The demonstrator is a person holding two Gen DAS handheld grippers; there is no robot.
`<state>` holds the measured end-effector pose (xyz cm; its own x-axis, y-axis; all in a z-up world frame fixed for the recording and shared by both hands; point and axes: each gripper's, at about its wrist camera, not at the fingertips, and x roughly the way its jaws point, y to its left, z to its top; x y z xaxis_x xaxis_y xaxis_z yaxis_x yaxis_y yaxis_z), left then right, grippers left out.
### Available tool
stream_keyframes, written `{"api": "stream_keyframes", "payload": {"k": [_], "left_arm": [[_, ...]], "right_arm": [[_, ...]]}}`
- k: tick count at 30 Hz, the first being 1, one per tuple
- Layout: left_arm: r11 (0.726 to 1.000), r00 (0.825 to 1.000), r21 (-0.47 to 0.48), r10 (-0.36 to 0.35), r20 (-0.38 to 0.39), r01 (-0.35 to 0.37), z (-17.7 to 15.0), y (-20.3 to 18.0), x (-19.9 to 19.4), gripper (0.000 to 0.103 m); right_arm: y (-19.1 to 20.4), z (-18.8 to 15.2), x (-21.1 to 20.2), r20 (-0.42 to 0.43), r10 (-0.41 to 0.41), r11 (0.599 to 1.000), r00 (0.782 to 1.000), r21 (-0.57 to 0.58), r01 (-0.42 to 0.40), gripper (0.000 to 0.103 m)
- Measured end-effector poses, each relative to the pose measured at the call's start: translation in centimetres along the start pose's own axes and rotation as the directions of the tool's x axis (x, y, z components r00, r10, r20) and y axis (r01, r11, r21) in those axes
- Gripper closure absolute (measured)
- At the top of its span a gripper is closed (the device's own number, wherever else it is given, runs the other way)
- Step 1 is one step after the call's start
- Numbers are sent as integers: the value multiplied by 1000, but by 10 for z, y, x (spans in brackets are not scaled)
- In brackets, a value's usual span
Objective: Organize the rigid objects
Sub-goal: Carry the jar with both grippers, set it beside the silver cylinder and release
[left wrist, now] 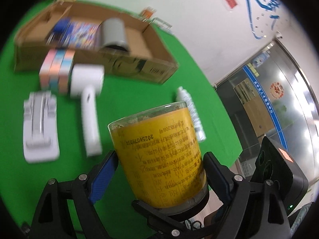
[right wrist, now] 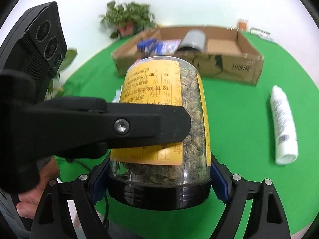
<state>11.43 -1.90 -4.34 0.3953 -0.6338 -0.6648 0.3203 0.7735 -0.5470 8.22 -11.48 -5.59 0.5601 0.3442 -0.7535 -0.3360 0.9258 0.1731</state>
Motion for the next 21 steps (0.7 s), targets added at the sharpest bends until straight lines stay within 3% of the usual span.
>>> {"api": "stream_keyframes", "payload": {"k": [6,14,21], "left_arm": [[992,999,122,-20,33,16,58,-27,-2,16],[982,996,171,-86,26,80,140,-43,-3,16],[986,997,149,-81,-7,81,218,-42,12,16]], "right_arm": [[-14,45,-25,112,-43,999,993,-1,43,19],[-37,122,-47,170,-118,993,978,39,113,19],[-67,197,-40,122,-107,994,987,31,104,19]]}}
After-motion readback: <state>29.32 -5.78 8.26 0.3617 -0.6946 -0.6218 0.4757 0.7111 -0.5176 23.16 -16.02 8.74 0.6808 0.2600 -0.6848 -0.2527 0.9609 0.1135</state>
